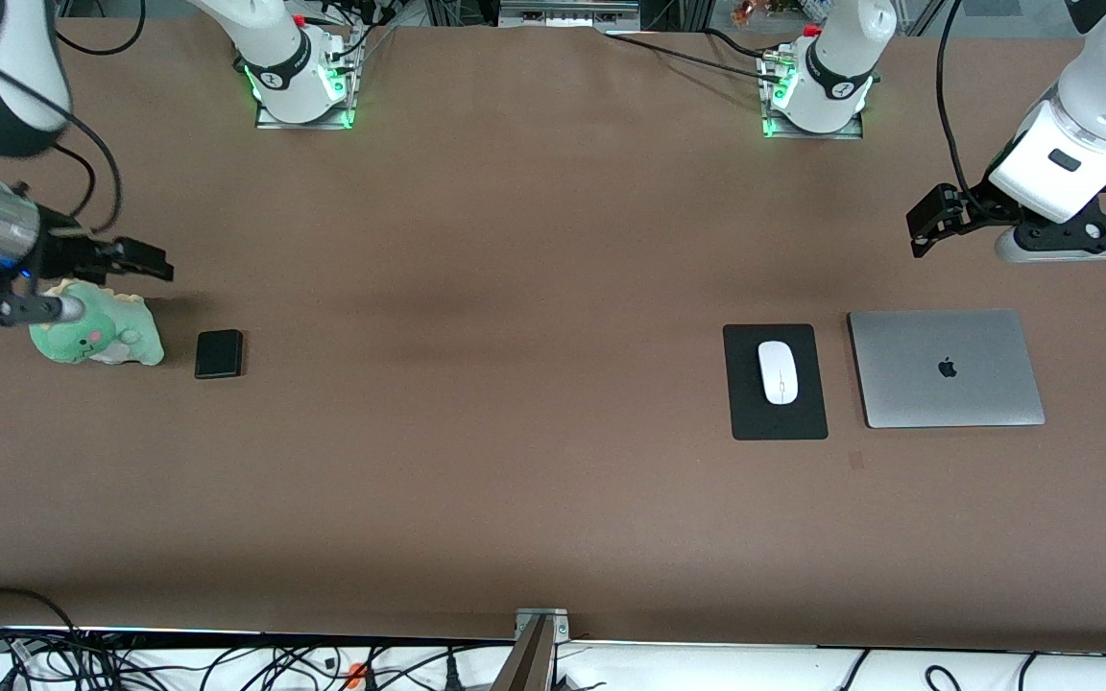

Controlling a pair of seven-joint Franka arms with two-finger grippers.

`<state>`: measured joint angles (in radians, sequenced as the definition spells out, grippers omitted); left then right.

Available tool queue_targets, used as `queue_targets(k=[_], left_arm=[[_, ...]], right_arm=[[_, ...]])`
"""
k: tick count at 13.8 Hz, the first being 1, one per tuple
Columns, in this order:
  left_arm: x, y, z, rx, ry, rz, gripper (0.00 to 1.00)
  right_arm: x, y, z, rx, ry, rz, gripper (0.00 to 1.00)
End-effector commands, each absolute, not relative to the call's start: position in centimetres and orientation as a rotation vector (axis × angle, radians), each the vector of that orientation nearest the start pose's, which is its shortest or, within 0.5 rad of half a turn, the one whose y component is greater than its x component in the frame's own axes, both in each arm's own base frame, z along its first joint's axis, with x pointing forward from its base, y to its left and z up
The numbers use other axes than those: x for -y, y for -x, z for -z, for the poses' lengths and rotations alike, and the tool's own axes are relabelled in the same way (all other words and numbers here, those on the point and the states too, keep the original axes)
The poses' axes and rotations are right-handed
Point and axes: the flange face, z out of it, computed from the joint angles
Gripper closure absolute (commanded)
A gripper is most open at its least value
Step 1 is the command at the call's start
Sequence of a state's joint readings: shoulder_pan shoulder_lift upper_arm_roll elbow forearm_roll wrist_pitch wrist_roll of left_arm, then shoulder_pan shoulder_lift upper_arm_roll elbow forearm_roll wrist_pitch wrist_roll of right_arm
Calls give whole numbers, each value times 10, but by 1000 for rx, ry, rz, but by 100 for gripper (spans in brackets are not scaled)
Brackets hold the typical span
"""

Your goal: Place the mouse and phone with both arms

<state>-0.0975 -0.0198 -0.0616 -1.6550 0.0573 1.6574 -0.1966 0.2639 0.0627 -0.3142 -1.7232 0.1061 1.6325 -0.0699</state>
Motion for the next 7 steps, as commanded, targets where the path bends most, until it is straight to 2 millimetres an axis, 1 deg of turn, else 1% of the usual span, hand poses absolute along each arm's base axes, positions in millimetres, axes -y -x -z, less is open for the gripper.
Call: queue_targets(k=[1, 2, 5, 6, 7], left_arm=[[82, -551, -609, 66, 3081, 43, 0], [82, -551, -609, 66, 3081, 43, 0], [82, -551, -609, 66, 3081, 43, 0], [82, -551, -610, 63, 3082, 48, 0], [84, -551, -611, 61, 3082, 53, 0]], right_arm=[[6, -556, -557, -27, 3057, -233, 0], [14, -555, -562, -46, 3064, -231, 0], [21, -544, -583, -46, 3089, -200, 0], [26, -540, -588, -57, 3102, -204, 0], [25, -537, -592, -52, 3111, -202, 0]])
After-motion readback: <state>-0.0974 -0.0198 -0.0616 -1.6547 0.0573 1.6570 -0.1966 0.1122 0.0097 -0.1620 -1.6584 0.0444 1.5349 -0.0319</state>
